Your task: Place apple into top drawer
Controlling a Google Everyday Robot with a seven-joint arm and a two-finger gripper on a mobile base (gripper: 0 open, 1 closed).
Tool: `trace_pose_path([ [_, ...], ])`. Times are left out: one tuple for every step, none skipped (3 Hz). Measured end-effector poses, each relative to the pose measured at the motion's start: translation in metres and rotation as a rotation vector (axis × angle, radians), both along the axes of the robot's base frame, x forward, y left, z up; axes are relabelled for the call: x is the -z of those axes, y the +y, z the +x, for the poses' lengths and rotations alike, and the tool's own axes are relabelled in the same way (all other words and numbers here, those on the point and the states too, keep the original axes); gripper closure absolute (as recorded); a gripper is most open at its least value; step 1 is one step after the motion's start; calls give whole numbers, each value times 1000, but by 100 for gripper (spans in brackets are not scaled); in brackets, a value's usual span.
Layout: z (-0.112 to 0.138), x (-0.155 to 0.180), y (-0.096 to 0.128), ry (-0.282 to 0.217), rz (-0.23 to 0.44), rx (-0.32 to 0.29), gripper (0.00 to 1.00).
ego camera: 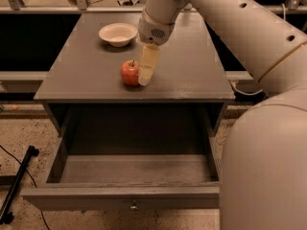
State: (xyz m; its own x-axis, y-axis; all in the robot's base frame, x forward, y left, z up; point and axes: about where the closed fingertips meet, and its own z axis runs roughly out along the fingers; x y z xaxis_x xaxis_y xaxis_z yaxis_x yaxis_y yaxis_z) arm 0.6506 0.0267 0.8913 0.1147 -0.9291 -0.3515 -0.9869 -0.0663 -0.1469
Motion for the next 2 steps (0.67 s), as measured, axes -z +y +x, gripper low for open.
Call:
trace_pose_path([
  [-3, 13, 14, 30, 10, -9, 0],
  [-7, 31, 29, 67, -1, -20, 25],
])
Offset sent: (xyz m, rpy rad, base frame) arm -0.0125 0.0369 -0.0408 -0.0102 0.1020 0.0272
